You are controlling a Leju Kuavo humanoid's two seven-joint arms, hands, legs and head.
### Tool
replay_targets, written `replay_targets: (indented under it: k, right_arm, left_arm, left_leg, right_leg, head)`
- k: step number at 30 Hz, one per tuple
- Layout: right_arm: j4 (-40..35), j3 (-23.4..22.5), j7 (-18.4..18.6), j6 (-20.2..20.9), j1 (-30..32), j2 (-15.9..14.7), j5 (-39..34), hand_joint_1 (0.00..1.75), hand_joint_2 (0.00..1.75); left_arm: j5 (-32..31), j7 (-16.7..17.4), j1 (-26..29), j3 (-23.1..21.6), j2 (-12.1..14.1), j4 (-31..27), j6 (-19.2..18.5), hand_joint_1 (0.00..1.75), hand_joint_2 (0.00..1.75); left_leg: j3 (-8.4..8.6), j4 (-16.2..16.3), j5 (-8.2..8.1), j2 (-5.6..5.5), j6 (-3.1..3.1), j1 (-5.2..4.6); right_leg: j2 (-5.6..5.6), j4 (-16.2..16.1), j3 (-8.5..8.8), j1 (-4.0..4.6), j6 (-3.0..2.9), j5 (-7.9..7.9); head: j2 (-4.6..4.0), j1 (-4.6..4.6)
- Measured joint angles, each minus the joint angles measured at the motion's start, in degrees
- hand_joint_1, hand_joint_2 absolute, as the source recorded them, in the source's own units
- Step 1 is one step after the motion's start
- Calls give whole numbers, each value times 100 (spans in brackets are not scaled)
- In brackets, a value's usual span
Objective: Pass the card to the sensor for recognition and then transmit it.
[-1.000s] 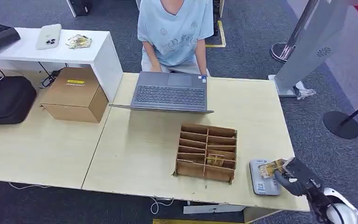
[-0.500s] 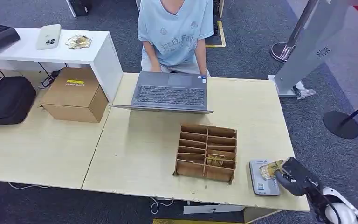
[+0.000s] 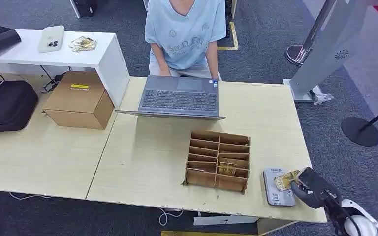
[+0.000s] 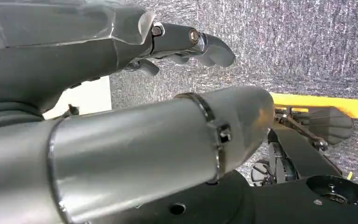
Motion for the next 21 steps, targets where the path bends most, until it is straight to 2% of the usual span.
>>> replay_targets:
  k: [21]
  right_arm:
    - [225, 171, 59, -50, -190, -13, 241, 175, 175]
  left_arm:
    - [0, 2, -1, 33, 0, 0, -4, 0, 0]
  left_leg:
    - [12, 0, 0, 4, 0, 1]
  right_leg:
    - [9, 0, 10, 1, -1, 1]
  head:
    - [0, 0]
